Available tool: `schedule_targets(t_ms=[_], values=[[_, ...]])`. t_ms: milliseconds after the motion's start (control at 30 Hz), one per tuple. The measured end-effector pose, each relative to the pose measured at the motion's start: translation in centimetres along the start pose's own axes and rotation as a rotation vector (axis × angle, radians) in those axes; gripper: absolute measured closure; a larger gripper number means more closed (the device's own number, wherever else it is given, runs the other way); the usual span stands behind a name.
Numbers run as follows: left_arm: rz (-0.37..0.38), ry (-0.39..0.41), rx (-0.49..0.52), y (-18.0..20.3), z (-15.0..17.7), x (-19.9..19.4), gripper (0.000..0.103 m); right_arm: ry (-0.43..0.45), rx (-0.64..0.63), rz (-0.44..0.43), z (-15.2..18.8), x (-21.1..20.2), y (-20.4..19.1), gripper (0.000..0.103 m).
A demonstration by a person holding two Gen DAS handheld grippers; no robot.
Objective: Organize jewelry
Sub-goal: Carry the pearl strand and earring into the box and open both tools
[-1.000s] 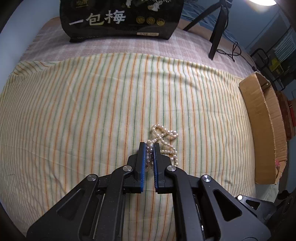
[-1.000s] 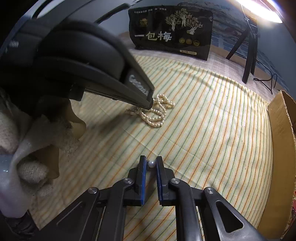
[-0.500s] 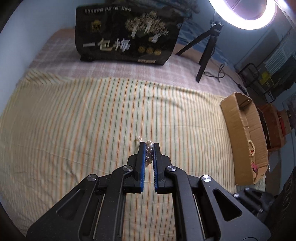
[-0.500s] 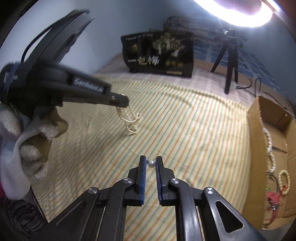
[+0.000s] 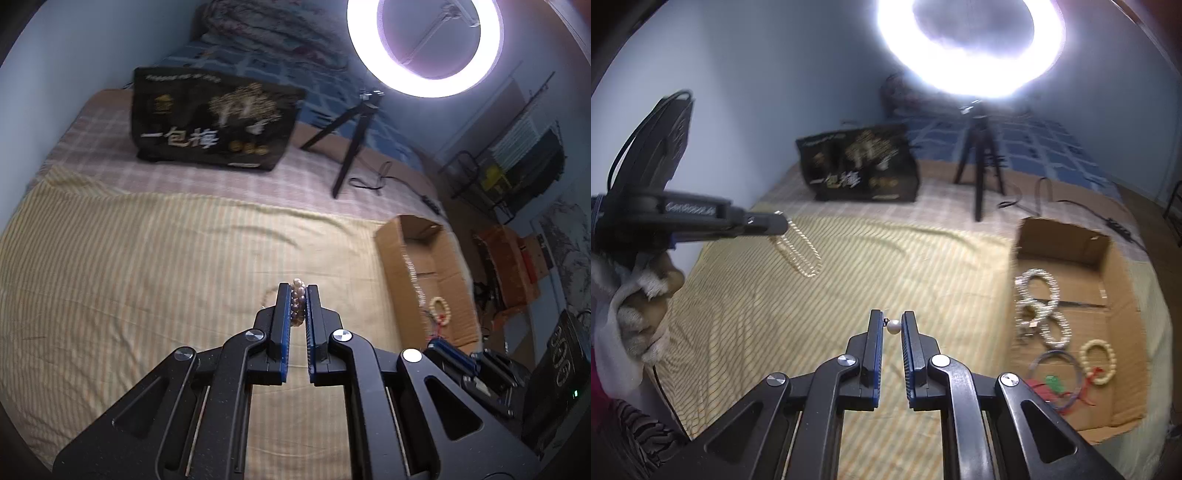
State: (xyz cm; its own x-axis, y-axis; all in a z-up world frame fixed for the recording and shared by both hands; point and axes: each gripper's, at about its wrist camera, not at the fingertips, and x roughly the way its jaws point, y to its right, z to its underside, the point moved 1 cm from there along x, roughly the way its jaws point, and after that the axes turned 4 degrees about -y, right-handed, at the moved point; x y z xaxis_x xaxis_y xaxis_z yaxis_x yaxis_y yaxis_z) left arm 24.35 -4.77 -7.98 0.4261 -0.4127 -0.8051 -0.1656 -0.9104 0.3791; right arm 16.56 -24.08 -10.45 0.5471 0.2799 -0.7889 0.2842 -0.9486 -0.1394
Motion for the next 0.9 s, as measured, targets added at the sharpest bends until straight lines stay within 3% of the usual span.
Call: schedule_targets(t_ms=[400,900], values=[[0.097,-0.004,0.142,9.6,1.0,1.1,0.098,0.067,0.152,0.1,-0.2,-4.7,9.5,0.096],[0.171,-0.017,0.247,18.5,1.9,4.7,0.098,0.076,0.23,0.158,-1.3,-4.5,16.1,0.096]])
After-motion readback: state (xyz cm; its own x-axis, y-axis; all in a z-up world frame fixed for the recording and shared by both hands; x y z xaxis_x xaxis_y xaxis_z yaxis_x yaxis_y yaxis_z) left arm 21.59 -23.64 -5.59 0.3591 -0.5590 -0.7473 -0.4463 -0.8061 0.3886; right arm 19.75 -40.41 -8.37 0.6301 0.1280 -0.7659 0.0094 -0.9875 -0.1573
